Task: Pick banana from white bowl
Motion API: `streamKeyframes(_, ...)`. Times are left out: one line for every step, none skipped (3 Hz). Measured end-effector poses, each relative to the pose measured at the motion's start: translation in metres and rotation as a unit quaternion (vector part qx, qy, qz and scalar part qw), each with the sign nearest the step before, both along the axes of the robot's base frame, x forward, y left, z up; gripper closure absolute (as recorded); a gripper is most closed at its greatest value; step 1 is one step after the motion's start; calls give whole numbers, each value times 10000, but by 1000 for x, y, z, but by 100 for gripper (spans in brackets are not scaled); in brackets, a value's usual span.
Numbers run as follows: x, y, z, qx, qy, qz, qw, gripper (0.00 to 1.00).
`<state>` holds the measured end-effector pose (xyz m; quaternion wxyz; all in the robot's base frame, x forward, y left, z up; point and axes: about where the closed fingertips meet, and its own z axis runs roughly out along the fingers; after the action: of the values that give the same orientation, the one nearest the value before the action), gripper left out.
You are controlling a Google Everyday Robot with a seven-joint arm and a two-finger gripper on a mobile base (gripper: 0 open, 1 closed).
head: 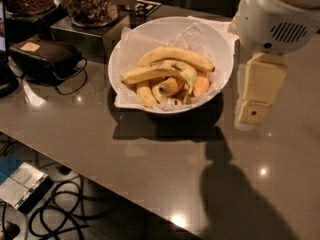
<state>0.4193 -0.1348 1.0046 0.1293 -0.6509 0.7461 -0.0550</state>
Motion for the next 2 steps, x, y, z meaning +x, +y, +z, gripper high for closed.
streamKeyframes(2, 6, 4, 152, -80, 57, 9998, 0)
streamKeyframes(11, 39, 11, 265, -103, 271, 9992, 0)
